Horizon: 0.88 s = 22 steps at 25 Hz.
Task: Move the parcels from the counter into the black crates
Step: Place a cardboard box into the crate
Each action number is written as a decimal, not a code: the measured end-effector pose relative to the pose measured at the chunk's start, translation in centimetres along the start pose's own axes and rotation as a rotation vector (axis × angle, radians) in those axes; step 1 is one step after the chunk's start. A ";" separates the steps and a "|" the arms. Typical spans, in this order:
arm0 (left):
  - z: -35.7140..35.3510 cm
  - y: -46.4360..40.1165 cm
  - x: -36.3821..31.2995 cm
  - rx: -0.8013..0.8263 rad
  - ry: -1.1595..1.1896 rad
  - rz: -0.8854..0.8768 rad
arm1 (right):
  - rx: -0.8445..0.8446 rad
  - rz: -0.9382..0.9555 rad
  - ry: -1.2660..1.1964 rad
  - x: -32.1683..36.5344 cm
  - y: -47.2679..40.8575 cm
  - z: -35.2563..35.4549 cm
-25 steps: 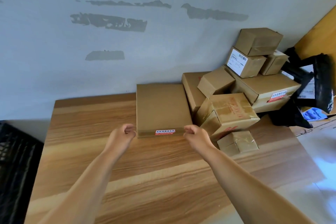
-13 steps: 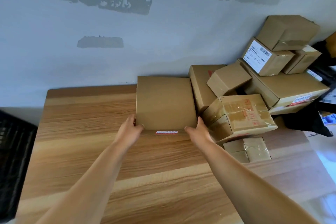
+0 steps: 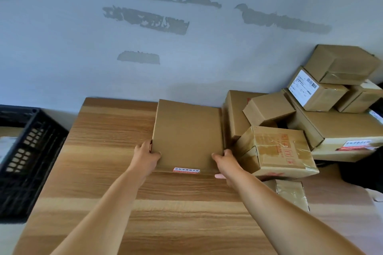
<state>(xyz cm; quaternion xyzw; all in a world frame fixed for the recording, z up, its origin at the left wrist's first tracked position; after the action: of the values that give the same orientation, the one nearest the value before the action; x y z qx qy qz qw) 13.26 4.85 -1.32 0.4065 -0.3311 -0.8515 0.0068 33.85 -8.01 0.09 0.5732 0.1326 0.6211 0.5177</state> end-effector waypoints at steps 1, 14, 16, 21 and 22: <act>0.2 0.5 0.0 -0.010 0.044 -0.030 | 0.000 0.031 -0.001 0.4 0.6 0.3; 6.7 10.1 -8.3 -0.241 0.396 -0.372 | -0.044 0.562 -0.045 8.2 9.4 5.5; 7.7 11.3 -10.6 -0.279 0.382 -0.456 | -0.060 0.648 -0.092 10.1 10.9 6.9; 10.6 14.5 -16.4 -0.382 0.368 -0.672 | -0.018 0.802 -0.271 14.8 13.9 10.0; 11.3 14.9 -17.4 -0.387 0.372 -0.708 | -0.016 0.832 -0.281 15.7 14.7 10.5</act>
<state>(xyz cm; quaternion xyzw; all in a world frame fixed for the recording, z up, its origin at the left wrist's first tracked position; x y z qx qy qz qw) 13.20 4.38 24.19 0.6325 0.0009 -0.7600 -0.1494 38.59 -6.34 23.52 0.6527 -0.1860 0.6939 0.2406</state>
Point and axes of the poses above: each hand's wrist, its own y-axis away from the middle knuckle, its own z-axis out of the back of the hand, x = y × z, the point moved 4 cm from there along -y, towards the middle knuckle, and after that the axes turned 3 degrees about x, right-handed, at the moved point
